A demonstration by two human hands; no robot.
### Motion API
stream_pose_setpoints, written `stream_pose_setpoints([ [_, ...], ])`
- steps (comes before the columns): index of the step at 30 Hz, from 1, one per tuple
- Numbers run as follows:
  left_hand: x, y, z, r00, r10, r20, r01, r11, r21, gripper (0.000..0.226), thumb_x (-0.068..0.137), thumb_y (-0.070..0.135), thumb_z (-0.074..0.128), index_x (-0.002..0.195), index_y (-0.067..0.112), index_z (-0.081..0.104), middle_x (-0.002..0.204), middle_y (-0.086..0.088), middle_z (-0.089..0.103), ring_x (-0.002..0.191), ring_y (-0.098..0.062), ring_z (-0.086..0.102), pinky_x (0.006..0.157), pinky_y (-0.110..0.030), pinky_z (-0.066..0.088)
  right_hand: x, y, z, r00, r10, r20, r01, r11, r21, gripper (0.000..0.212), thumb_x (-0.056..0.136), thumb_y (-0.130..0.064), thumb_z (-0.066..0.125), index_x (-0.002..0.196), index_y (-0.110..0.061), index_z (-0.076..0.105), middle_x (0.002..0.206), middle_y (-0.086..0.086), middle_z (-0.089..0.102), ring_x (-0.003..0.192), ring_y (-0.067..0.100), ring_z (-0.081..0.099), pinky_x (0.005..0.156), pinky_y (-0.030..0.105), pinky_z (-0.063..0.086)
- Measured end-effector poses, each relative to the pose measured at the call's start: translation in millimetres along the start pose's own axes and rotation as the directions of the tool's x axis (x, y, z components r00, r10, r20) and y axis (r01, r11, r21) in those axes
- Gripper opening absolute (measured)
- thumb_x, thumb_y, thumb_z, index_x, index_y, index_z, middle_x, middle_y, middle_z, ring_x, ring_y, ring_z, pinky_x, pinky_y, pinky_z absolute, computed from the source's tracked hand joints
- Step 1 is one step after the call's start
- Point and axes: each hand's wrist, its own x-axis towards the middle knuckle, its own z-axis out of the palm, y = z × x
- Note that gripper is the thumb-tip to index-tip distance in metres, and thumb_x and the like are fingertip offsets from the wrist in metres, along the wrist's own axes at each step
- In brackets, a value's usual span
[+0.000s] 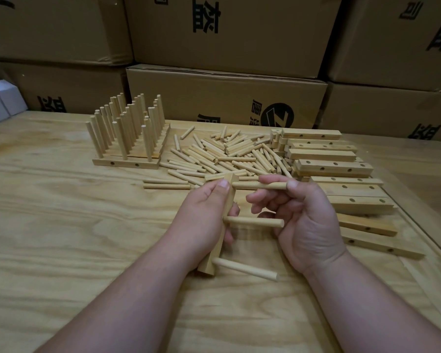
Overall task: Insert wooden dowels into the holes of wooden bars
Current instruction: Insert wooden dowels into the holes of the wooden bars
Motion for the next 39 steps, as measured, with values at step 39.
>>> stream_pose_setpoints([
  [39, 3.0, 13.6, -13.1, 0.978, -0.068, 0.197, 0.197, 0.615, -0.764, 0.030, 0.107, 0.036, 0.040, 0.121, 0.023, 0.063, 0.087, -0.001, 0.075, 0.062, -0.019, 0.070, 0.066, -0.034, 0.054, -5.9, 25.1, 10.5, 0.973, -0.155, 0.173, 0.227, 0.487, -0.844, 0.022, 0.090, -0.033, 0.052, 0.099, -0.032, 0.072, 0.098, -0.016, 0.061, 0.102, 0.003, 0.057, 0.083, 0.012, 0.041],
])
